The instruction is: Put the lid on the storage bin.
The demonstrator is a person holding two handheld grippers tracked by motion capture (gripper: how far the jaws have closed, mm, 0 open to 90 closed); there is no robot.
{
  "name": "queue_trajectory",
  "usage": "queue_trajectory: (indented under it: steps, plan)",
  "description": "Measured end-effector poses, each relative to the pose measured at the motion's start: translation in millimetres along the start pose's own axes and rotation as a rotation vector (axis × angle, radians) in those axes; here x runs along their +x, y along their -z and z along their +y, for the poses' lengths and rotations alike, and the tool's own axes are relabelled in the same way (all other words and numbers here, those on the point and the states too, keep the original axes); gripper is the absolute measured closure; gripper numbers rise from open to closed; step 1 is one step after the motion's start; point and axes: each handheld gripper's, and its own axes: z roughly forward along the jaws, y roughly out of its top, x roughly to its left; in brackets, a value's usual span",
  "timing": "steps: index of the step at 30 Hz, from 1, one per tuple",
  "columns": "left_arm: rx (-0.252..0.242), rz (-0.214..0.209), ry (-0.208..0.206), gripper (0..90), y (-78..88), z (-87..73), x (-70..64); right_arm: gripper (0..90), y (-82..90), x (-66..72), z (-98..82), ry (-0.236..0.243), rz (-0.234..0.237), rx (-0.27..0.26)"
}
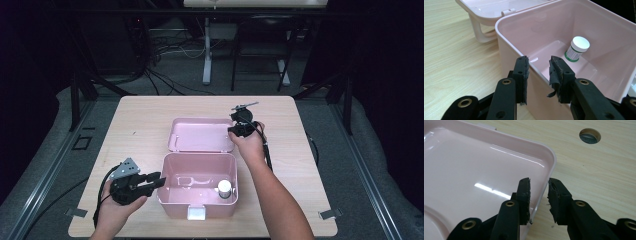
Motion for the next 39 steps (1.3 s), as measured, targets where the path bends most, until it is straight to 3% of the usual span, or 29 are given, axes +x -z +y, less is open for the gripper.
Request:
queue_trajectory:
  steps: [7,18,39]
  plan:
    - [0.003,0.004,0.000,67.6,-0.1,0.4,-0.8,75.6,-6.5,-3.2,5.2,-0.057,-0.006,0.023]
    - [-0.001,0.003,0.003,67.9,-0.2,0.1,-0.7,78.4,-17.8,-2.4,4.8,-0.086,-0.019,0.048]
    - [-0.004,0.001,0.010,68.3,-0.4,-0.1,-0.1,81.0,-13.8,-3.3,7.3,-0.153,-0.011,0.045]
